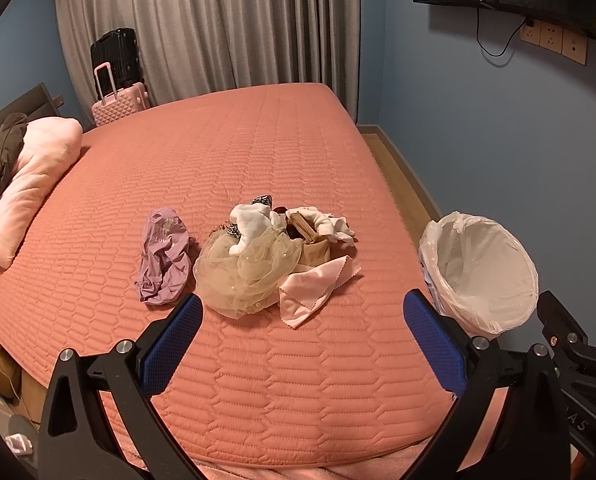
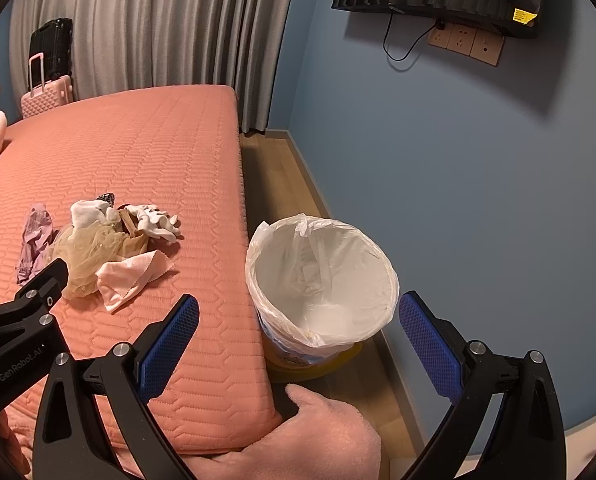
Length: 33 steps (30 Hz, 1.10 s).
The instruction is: Collect trash
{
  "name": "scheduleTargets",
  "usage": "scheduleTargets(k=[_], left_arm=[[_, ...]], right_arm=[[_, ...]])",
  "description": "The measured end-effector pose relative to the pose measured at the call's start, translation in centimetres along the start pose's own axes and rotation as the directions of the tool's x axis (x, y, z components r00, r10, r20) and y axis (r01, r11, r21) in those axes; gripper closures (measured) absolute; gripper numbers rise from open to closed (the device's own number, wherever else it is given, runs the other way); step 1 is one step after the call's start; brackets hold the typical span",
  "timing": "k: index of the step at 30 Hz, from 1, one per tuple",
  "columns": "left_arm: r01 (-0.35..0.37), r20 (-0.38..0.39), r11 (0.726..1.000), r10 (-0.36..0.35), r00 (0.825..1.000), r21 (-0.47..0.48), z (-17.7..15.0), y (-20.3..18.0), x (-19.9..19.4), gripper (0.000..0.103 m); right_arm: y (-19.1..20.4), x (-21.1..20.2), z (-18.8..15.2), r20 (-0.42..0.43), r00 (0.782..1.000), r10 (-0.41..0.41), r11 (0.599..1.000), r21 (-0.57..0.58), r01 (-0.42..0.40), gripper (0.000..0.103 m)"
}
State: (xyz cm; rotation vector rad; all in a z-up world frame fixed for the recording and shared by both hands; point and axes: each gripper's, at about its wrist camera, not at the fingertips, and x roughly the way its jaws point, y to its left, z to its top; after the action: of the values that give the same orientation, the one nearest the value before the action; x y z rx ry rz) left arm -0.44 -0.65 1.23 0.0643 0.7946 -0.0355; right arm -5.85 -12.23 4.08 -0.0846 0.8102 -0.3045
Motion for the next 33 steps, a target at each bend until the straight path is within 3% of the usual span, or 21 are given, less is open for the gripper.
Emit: scheduleTargets(k=[33], left_arm=[[0.016,0.007,1.000,-0.016,1.000,0.003,0.09,-0.42,-0.25,0.007]], right_arm=[[-0.15,-0.66,0.18,0.018,1.000,-0.019,1.000,0.005,0.019,0.006]])
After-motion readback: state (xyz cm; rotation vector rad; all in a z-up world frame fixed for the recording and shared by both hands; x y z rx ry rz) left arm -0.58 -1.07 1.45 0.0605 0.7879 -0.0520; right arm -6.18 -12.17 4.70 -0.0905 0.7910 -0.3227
